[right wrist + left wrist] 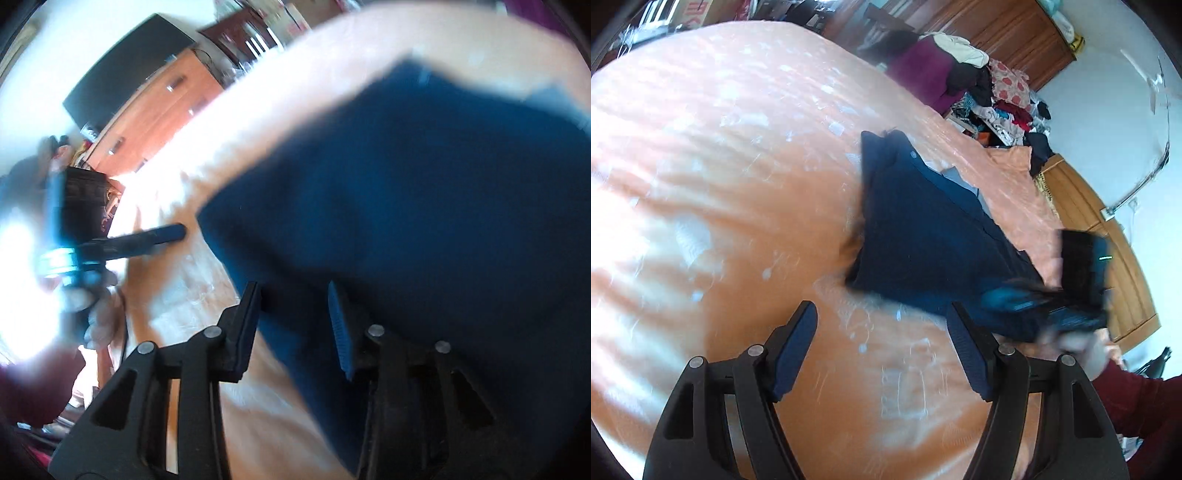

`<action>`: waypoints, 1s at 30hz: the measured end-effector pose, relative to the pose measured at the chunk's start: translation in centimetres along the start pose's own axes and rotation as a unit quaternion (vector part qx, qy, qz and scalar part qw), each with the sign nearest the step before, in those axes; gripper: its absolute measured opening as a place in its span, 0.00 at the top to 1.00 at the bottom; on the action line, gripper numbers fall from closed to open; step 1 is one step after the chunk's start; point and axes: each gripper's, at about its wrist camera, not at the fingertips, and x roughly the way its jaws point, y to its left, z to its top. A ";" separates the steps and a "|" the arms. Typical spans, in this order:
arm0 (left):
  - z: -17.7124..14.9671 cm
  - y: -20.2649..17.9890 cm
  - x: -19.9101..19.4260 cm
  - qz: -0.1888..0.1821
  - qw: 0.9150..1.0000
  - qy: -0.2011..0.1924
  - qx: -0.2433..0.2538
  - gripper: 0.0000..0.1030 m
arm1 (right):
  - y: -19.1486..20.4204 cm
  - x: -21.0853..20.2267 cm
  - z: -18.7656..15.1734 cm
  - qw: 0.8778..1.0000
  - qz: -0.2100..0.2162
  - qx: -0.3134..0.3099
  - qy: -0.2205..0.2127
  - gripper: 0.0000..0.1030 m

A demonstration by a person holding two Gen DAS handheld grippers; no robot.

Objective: Fold small clothes

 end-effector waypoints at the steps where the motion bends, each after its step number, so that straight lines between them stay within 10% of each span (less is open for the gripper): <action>1: -0.2 0.1 -0.2 -0.010 1.000 0.001 -0.007 0.29 | 0.4 0.3 -0.5 1.000 -0.001 0.000 -0.005 0.56; 14: -1.1 -0.6 0.6 -0.097 0.994 -0.024 -0.048 0.27 | 2.2 1.7 0.8 0.997 0.003 -0.041 0.065 0.48; 21: -1.5 -0.2 0.1 -0.096 0.994 -0.024 -0.051 0.27 | 2.8 -3.1 2.8 0.999 -0.008 -0.044 -0.031 0.49; 23: -1.8 0.1 -0.2 -0.098 0.993 -0.027 -0.053 0.26 | 3.3 -3.9 4.6 0.997 0.003 -0.040 -0.071 0.60; 25: -2.2 0.6 -0.2 -0.102 0.993 -0.029 -0.060 0.26 | 3.9 -2.0 6.0 0.997 0.001 -0.046 -0.059 0.97; 30: -2.0 0.4 0.2 -0.094 0.994 -0.026 -0.056 0.25 | 5.7 9.0 5.3 0.992 0.037 -0.082 0.092 1.00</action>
